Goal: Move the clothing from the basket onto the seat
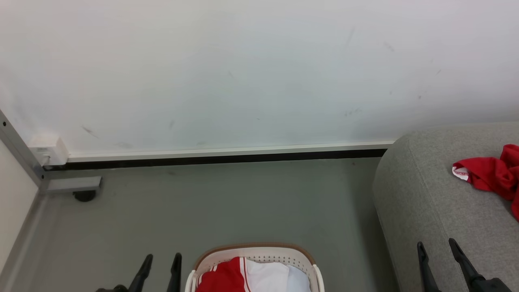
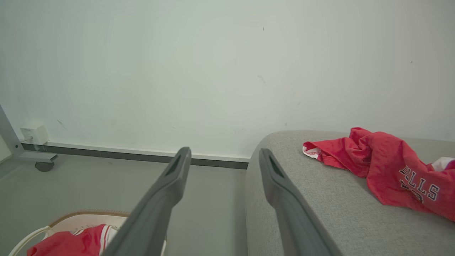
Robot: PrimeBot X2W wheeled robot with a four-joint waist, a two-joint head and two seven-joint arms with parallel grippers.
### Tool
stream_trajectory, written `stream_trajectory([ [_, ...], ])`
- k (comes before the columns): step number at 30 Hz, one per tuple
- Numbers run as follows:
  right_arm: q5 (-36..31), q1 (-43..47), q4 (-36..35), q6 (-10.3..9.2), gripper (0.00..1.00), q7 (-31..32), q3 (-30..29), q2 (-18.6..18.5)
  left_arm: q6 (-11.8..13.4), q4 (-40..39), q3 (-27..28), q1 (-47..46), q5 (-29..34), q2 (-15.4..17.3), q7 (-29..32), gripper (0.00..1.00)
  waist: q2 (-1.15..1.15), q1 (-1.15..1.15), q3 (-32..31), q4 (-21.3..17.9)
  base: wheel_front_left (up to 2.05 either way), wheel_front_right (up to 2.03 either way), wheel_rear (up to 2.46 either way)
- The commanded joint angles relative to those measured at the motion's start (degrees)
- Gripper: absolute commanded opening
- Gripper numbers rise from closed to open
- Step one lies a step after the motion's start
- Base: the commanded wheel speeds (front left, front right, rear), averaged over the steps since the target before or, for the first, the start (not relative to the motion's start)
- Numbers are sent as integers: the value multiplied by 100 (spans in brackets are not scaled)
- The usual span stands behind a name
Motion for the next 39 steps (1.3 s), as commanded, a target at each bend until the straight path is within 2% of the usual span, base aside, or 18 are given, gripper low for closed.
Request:
stream_trajectory([
  [1, 68, 4, 20, -12, 100, 3, 13, -8, -20, 15, 34, 34, 67, -18, -3, 100, 0, 0, 6, 0, 0, 0, 0],
  [15, 115, -105, 7, -13, 100, 3, 94, -7, -48, -31, 110, -3, 150, -70, -3, 100, 0, 0, 97, -149, 0, 0, 0],
  [24, 236, -288, -111, -13, 100, 3, 241, -7, -39, 429, -150, -413, 239, 104, -1, 100, 0, 0, 427, -637, 0, 0, 0],
  [30, 465, -555, -343, -13, 100, 4, 307, -7, -26, 1011, -452, -1320, 605, 279, 379, 100, 0, 0, 1226, -1039, 0, 0, 0],
  [39, 836, -1224, -818, -13, 100, 3, 423, -6, -25, 2124, -1125, -2956, 1358, 542, 1594, 100, 0, 0, 2782, -1406, 0, 0, 0],
])
